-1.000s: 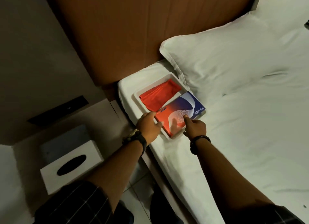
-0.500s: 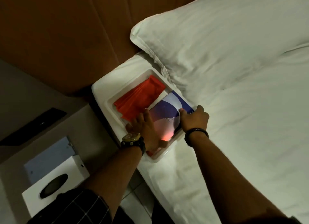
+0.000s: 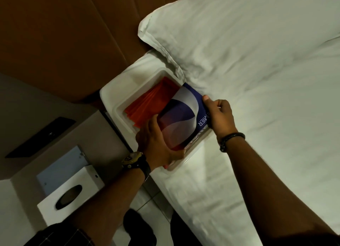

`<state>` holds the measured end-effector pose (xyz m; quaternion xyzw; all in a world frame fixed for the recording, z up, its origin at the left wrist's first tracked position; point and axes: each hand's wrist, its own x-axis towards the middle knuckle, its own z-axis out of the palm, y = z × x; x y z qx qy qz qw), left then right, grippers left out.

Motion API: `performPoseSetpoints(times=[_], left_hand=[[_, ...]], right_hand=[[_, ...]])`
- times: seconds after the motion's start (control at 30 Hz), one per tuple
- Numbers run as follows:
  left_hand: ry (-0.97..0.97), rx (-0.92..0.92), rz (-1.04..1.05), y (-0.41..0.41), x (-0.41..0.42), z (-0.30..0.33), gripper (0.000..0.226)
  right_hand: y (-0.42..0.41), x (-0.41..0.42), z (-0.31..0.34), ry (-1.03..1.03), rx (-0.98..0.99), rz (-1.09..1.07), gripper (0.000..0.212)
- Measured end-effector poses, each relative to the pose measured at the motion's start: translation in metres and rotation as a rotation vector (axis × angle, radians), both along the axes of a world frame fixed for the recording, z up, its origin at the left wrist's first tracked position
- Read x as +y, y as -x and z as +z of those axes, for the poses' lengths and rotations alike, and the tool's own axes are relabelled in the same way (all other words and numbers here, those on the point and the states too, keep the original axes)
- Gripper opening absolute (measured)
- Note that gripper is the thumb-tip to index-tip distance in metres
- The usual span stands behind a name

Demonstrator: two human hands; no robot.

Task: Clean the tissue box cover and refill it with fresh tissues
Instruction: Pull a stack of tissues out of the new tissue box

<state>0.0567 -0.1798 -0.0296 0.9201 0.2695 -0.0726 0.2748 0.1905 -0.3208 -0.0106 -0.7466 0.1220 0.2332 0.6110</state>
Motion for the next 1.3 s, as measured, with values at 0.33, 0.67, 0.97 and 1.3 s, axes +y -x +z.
performPoseSetpoints(times=[0.33,0.67,0.97,1.3], left_hand=[[0.255,-0.285,0.038,0.0,-0.043,0.061,0.133],[1.06,-0.013,0.007,-0.015,-0.06,0.084,0.087],[0.691,-0.275,0.25,0.039,-0.137,0.051,0.086],[1.065,-0.191,0.363,0.048,-0.131,0.072,0.069]], right_hand=[[0.007,-0.043,0.097,0.008,-0.424,0.069,0.039],[0.026,-0.117,0.104,-0.106,-0.165,0.558,0.041],[0.045,-0.133,0.084,0.28,-0.353,0.742,0.038],[0.073,-0.113,0.073,0.406,-0.303,0.359,0.03]])
